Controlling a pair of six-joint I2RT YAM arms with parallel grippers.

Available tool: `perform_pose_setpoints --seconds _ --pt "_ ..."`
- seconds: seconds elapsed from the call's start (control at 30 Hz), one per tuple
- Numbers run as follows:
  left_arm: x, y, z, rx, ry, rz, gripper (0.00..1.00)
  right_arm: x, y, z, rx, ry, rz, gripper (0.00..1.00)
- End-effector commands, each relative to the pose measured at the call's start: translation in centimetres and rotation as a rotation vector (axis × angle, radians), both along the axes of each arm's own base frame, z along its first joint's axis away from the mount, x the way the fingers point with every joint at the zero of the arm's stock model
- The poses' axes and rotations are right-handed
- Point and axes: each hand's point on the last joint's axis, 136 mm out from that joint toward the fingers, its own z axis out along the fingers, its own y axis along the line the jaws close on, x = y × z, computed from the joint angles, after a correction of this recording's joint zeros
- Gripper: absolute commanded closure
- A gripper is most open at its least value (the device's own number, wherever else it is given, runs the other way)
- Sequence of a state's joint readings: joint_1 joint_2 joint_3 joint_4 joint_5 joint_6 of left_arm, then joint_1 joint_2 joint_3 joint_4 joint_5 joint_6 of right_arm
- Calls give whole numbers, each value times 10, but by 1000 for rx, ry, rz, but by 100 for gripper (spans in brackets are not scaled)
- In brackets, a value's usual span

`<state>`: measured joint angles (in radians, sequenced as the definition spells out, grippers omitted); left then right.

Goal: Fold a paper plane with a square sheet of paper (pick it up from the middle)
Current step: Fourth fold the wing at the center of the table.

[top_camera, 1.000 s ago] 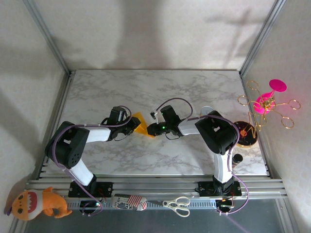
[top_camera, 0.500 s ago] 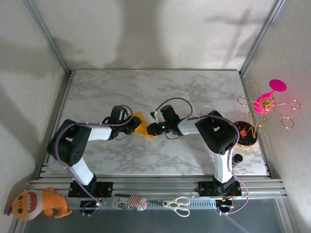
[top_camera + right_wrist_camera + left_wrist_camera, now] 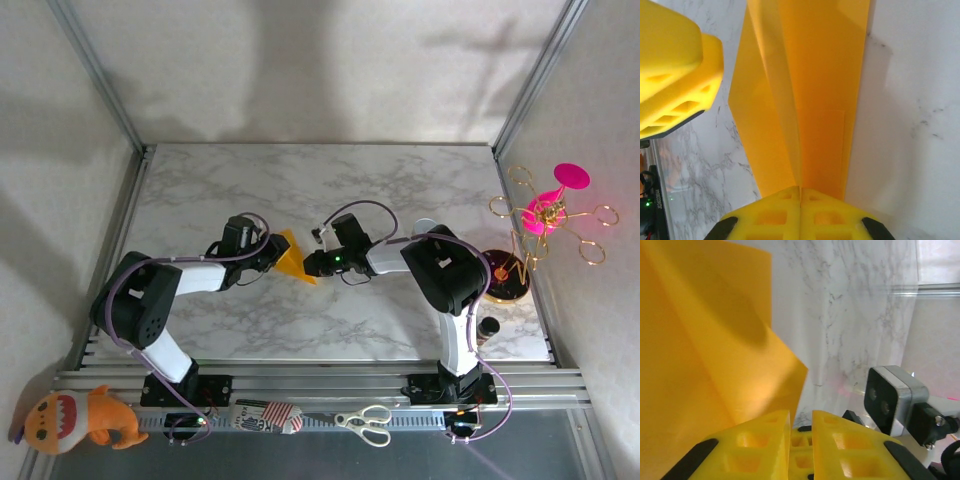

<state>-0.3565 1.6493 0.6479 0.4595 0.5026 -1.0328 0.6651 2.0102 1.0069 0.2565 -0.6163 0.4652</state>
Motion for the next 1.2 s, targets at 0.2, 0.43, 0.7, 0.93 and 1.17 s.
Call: perform_pose_setpoints --seconds 0.2,0.43,0.7,0.93,1.17 --pt "3 -10 -2 -77 -3 -30 86 -20 -30 -66 -236 142 -24 92" --pt "0 -12 -15 -79 24 -41 88 -15 -38 -74 -299 154 -76 89" --pt "-3 -13 -26 -75 48 -48 88 -16 -39 -74 -313 156 -69 87" --pt "-2 -10 -34 -60 62 -30 88 -16 -36 -66 -287 149 -66 80" --pt "-1 -8 -35 -56 62 -21 88 -20 -31 -62 -255 169 -44 82"
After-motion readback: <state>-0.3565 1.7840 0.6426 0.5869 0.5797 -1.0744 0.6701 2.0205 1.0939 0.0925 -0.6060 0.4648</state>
